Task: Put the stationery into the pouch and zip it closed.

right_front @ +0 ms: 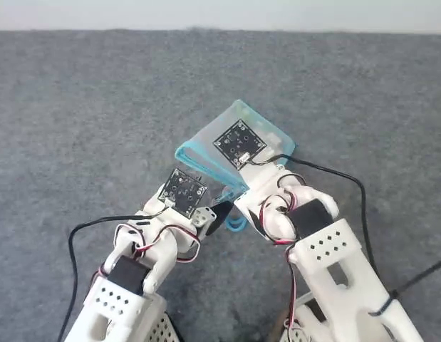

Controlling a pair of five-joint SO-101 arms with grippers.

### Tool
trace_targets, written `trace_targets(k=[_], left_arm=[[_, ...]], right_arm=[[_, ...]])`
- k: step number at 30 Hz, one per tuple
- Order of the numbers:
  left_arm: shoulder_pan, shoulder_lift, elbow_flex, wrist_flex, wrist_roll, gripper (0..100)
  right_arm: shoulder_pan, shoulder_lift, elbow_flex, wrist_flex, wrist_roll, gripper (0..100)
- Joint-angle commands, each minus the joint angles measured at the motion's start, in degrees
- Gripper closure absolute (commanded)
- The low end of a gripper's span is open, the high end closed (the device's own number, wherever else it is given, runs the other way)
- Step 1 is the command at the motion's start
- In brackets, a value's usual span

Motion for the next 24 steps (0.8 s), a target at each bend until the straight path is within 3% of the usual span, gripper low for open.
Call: trace_targets(k=[1, 8, 14, 18, 24], left_arm=[[0.18, 0.26, 0.04, -3.78, -0.44, 73], [0.09, 0.26, 5.49, -14.33, -4.31, 84], [-0.09, 0.26, 5.67, -14.68, -5.1, 92], [-3.69, 0.18, 5.05, -14.51, -5.1, 99], [-8.79, 0.18, 4.18, -14.59, -5.19, 99]], right_arm=[[-1.19, 3.3, -0.26, -2.77, 0.7, 99.3], [-3.21, 10.15, -0.44, -6.29, 0.53, 99.3], [-2.86, 10.07, -0.7, -6.29, 0.7, 99.3], [-2.15, 10.15, -1.67, -5.32, 0.7, 99.3], [2.24, 10.15, -2.46, -4.53, 0.79, 99.3]])
